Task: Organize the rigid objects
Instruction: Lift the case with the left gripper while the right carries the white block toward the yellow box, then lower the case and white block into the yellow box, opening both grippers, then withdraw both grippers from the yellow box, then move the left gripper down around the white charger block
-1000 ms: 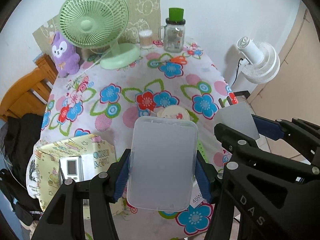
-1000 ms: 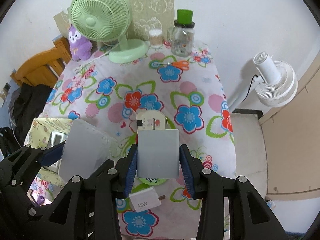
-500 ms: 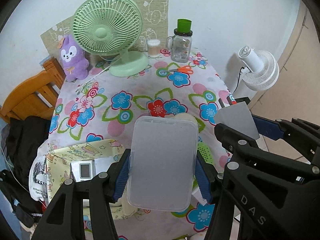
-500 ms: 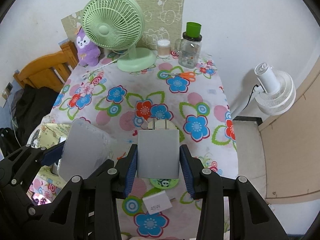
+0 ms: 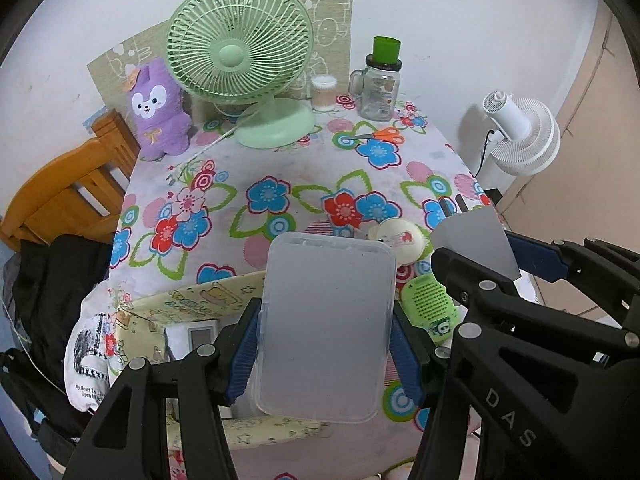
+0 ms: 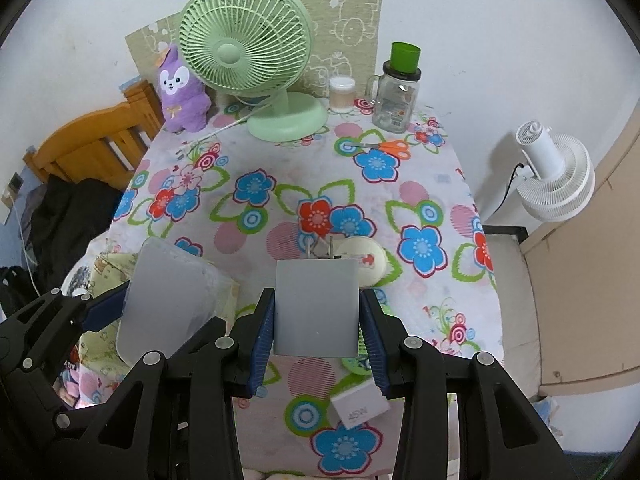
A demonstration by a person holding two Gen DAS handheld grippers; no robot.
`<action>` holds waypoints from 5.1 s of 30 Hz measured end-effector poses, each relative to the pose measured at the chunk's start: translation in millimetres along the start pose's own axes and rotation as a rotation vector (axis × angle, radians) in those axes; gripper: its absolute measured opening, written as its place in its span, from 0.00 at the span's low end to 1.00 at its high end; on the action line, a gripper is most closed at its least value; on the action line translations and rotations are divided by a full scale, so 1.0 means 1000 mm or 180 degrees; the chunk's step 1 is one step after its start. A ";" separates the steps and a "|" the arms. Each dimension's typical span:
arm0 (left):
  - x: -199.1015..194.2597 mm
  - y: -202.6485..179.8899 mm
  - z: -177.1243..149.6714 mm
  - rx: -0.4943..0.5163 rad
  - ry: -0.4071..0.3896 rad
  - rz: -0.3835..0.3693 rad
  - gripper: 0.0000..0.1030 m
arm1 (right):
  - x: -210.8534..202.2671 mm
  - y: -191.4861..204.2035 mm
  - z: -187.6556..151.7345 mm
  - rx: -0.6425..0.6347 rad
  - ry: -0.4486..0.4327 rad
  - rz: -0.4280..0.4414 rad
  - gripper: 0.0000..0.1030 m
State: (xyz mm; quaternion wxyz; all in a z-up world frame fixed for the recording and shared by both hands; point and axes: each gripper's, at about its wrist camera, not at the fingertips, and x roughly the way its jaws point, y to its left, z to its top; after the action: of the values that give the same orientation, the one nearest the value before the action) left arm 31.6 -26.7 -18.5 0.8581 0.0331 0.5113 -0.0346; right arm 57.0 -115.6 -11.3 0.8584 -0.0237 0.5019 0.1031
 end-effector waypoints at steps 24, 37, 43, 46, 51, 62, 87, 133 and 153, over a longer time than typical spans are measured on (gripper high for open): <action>0.027 0.078 -0.027 0.0111 0.0178 -0.0048 0.60 | 0.033 0.075 -0.012 0.0038 0.0164 -0.0019 0.43; 0.062 0.111 -0.046 -0.0136 0.0465 -0.0104 0.60 | 0.063 0.111 -0.018 -0.0168 0.0392 0.0185 0.43; 0.077 0.119 -0.054 -0.0282 0.0592 -0.0183 0.60 | 0.077 0.122 -0.018 -0.0237 0.0490 0.0254 0.43; 0.082 0.122 -0.058 -0.0368 0.0634 -0.0268 0.60 | 0.082 0.125 -0.019 -0.0249 0.0513 0.0268 0.43; 0.085 0.125 -0.062 -0.0442 0.0660 -0.0408 0.61 | 0.088 0.127 -0.019 -0.0284 0.0523 0.0268 0.43; 0.080 0.130 -0.061 -0.0409 0.0618 -0.0308 0.91 | 0.092 0.134 -0.012 -0.0342 0.0509 0.0239 0.43; 0.066 0.136 -0.055 -0.0287 0.0649 -0.0196 0.98 | 0.089 0.138 -0.014 -0.0192 0.0622 0.0298 0.81; -0.008 0.008 -0.018 -0.0004 0.0039 -0.0043 0.99 | -0.021 0.015 -0.016 -0.0114 -0.0108 -0.0087 0.84; -0.017 -0.047 -0.002 -0.0091 -0.0115 -0.0029 0.99 | -0.036 -0.050 -0.013 -0.0112 -0.0225 0.0058 0.84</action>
State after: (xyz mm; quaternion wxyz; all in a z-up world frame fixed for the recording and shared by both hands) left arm 16.9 -72.6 -5.4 0.8674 0.0178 0.4963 -0.0318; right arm 39.0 -172.0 11.0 0.8741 -0.0306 0.4696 0.1206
